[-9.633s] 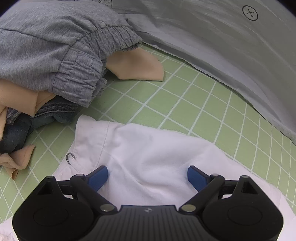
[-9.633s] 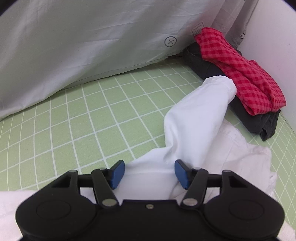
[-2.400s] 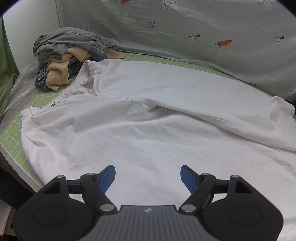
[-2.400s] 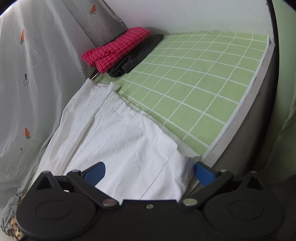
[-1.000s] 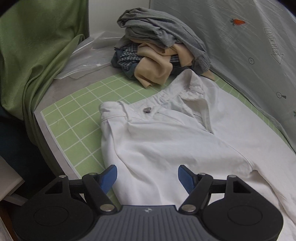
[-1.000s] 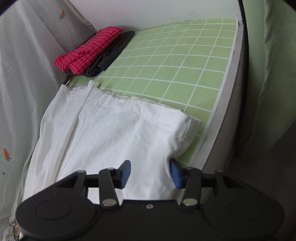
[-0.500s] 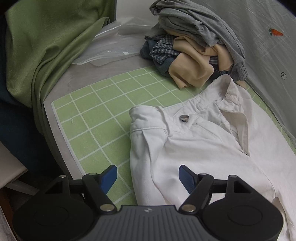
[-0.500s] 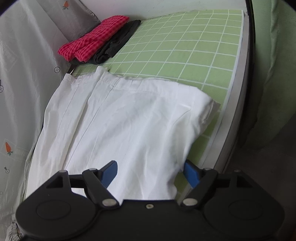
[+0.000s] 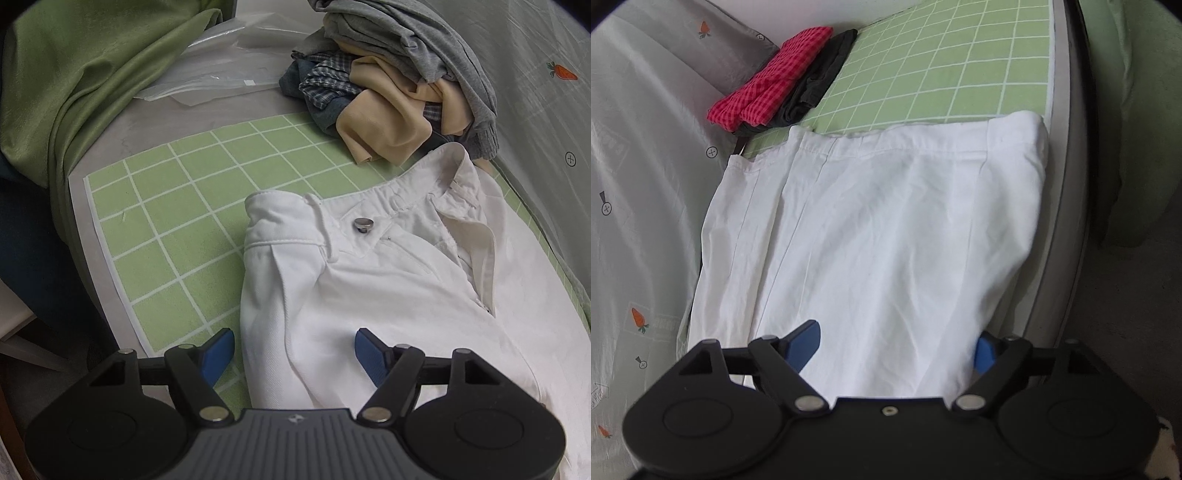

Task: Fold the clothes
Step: 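Grasp and lift the waistband with the left gripper while the right gripper pinches the cloth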

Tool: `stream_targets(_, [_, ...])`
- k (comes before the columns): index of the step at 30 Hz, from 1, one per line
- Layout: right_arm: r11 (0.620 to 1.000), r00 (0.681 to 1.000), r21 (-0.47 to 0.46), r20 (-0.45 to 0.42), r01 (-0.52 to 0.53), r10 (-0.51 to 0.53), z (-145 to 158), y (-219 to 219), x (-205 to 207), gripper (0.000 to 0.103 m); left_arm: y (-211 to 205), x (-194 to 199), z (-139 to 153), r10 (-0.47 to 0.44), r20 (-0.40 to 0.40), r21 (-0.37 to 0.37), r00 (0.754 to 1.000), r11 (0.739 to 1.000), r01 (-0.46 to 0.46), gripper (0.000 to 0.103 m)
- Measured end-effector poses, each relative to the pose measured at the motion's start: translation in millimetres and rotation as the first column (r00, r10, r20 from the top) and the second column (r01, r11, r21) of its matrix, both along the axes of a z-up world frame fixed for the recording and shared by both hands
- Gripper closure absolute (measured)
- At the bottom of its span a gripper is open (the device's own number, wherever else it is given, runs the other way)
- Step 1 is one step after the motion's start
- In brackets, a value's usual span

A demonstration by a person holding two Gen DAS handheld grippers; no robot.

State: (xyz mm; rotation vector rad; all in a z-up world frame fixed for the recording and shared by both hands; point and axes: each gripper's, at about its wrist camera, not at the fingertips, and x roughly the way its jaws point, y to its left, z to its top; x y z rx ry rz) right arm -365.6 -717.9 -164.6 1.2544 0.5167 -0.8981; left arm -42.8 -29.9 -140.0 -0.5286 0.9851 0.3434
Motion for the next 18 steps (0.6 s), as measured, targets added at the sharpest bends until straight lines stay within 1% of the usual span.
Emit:
stream_targets(1, [1.000, 1.000, -0.015, -0.010, 0.007, -0.007, 1.5, -2.0, 1.2, 0.019, -0.4, 0.7, -0.2, 0.001, 0.002, -0.006, 1.000, 1.000, -0.001, 0.044])
stream_targets(2, [0.999, 1.000, -0.031, -0.021, 0.013, -0.014, 3.3, -4.1, 2.5, 0.023, -1.1, 1.5, -0.4, 0.003, 0.003, -0.010, 1.000, 1.000, -0.003, 0.049])
stream_targets(3, [0.999, 0.999, -0.047, -0.033, 0.020, -0.021, 5.1, -6.1, 3.8, 0.028, -1.9, 2.3, -0.2, 0.003, 0.005, -0.012, 1.000, 1.000, -0.003, 0.061])
stream_targets(4, [0.998, 0.999, -0.063, -0.044, 0.026, -0.029, 6.8, -8.2, 5.0, 0.032, -2.7, 2.7, 0.2, 0.002, 0.002, -0.010, 1.000, 1.000, -0.002, 0.069])
stream_targets(5, [0.996, 0.998, -0.079, -0.055, 0.032, -0.037, 8.6, -10.3, 6.3, 0.043, -3.4, 3.0, 0.5, 0.001, -0.003, -0.005, 1.000, 1.000, -0.001, 0.087])
stream_targets(6, [0.995, 0.997, -0.095, -0.066, 0.038, -0.045, 10.4, -12.4, 7.6, 0.054, -4.1, 3.1, 1.0, -0.005, -0.003, -0.006, 1.000, 1.000, 0.005, 0.090])
stream_targets(7, [0.994, 0.997, -0.102, -0.058, 0.035, -0.041, 12.4, -14.6, 8.4, 0.059, -4.5, 2.5, 2.1, -0.009, 0.002, -0.007, 1.000, 1.000, 0.009, 0.094])
stream_targets(8, [0.994, 0.998, -0.108, -0.043, 0.033, -0.038, 15.2, -17.3, 8.5, 0.073, -5.2, 1.7, 4.8, -0.009, 0.012, -0.004, 1.000, 1.000, 0.009, 0.096])
stream_targets(9, [0.993, 0.999, -0.115, -0.027, 0.031, -0.035, 18.2, -20.0, 8.4, 0.089, -6.1, 0.8, 8.2, -0.008, 0.022, 0.002, 1.000, 1.000, 0.008, 0.098])
stream_targets(10, [0.992, 0.999, -0.118, -0.021, 0.032, -0.035, 22.3, -22.4, 9.0, 0.093, -7.1, -0.1, 11.6, -0.006, 0.032, 0.008, 0.999, 1.000, 0.006, 0.098])
stream_targets(11, [0.991, 0.999, -0.128, -0.011, 0.039, -0.041, 28.0, -23.9, 8.9, 0.099, -8.1, -1.0, 17.0, 0.001, 0.047, 0.014, 0.999, 1.000, -0.002, 0.099])
stream_targets(13, [0.987, 0.997, -0.147, 0.058, 0.062, -0.054, 41.8, -26.8, 7.2, 0.100, -9.4, -2.9, 31.5, 0.015, 0.092, 0.016, 0.996, 1.000, -0.016, 0.099])
stream_targets(15, [0.982, 0.990, -0.172, 0.131, 0.075, -0.053, 59.4, -30.1, 9.0, 0.100, -11.0, -3.6, 50.9, 0.028, 0.154, 0.013, 0.988, 0.999, -0.030, 0.099])
stream_targets(18, [0.962, 0.979, -0.264, 0.202, 0.075, -0.021, 95.2, -32.9, 16.7, 0.101, -14.3, -3.0, 82.4, 0.043, 0.234, 0.021, 0.971, 0.999, -0.049, 0.099])
